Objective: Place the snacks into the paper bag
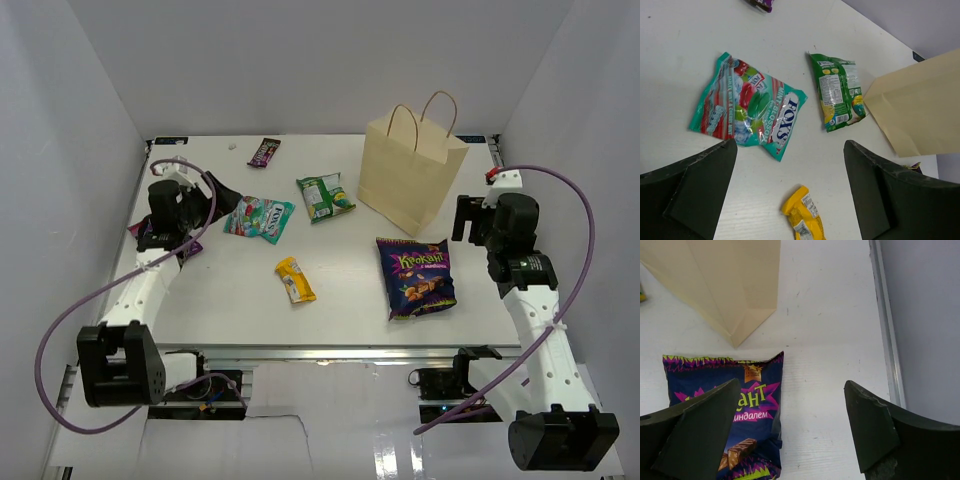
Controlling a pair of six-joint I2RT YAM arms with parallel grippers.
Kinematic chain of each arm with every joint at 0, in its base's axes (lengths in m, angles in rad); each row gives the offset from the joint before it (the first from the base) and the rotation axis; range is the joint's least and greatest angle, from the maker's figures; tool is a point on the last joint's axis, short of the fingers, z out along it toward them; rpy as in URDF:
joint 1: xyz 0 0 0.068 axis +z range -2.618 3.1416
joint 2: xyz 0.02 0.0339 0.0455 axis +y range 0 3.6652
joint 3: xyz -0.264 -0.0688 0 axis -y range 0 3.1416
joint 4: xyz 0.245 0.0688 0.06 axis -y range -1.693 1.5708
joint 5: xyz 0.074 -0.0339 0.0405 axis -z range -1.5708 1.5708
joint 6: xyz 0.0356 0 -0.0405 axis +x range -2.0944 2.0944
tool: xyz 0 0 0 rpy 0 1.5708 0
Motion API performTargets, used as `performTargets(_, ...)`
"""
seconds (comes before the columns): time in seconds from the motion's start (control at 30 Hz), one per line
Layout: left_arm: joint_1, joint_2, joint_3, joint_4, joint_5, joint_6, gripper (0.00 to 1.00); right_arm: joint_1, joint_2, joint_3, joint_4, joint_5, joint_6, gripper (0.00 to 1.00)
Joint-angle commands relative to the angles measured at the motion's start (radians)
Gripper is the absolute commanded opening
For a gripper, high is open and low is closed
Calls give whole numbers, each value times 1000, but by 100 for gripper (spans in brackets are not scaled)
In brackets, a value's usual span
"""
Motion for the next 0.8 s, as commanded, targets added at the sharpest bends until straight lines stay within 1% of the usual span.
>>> performTargets(0.0, -5, 135, 123, 73, 80, -11, 98, -2, 3, 5, 18, -85, -75, 90)
performTargets(0.03, -5, 179, 159, 73, 104, -6, 98, -2, 11, 3, 7, -181, -110, 90)
performTargets(0.07, -5, 225, 242, 72, 114, -2, 98, -2, 16, 3, -5, -266, -228, 90)
performTargets(0.1, -5, 317, 285, 69, 126, 1, 98, -2, 20, 6, -29, -361, -305, 90)
performTargets(0.13, -5, 365, 331, 59, 149, 3, 98, -2, 29, 8, -106, -542, -388, 90)
performTargets(0.17, -13, 411, 429, 59, 157, 6, 98, -1, 34, 6, -150, -622, -556, 90)
performTargets(0.2, -40, 503, 478, 11, 160, 16, 98, 1, 45, 5, -189, -704, -609, 90)
performTargets(0.23, -43, 548, 531, -6, 157, 26, 98, 2, 51, 3, -236, -728, -634, 90)
performTargets(0.27, -45, 592, 643, -25, 146, 38, 98, 2, 58, 5, -263, -753, -695, 90)
performTargets(0.3, -56, 640, 704, -75, 131, 71, 98, 1, 65, 8, -292, -782, -730, 90)
performTargets(0.33, -62, 734, 768, -106, 93, 93, 98, 2, 78, 10, -313, -817, -743, 90)
performTargets(0.37, -69, 784, 831, -132, 69, 116, 98, 2, 83, 2, -310, -822, -735, 90)
performTargets(0.4, -82, 830, 955, -175, 46, 142, 98, 2, 89, -3, -310, -834, -735, 90)
performTargets(0.43, -89, 918, 1011, -194, 23, 192, 98, 2, 100, -6, -312, -858, -738, 90)
performTargets(0.47, -96, 959, 1061, -203, -24, 217, 98, 2, 103, -15, -306, -869, -738, 90)
performTargets(0.5, -105, 989, 1126, -195, -38, 240, 98, 2, 114, -20, -303, -885, -732, 90)
performTargets(0.53, -108, 1016, 1135, -173, -58, 269, 98, 2, 120, -23, -298, -891, -728, 90)
performTargets(0.57, -109, 1048, 1135, -151, -108, 273, 97, 2, 127, -26, -295, -897, -723, 90)
performTargets(0.6, -114, 1060, 1134, -90, -127, 274, 96, 2, 137, -27, -292, -899, -717, 90)
performTargets(0.67, -131, 1108, 1131, -15, -152, 297, 91, 2, 160, -24, -293, -911, -708, 90)
performTargets(0.7, -138, 1128, 1154, 43, -153, 317, 89, 2, 170, -23, -293, -917, -708, 90)
performTargets(0.73, -149, 1151, 1171, 80, -156, 346, 87, 2, 175, -23, -292, -915, -709, 90)
performTargets(0.77, -167, 1195, 1192, 96, -167, 406, 86, 2, 183, -23, -290, -914, -711, 90)
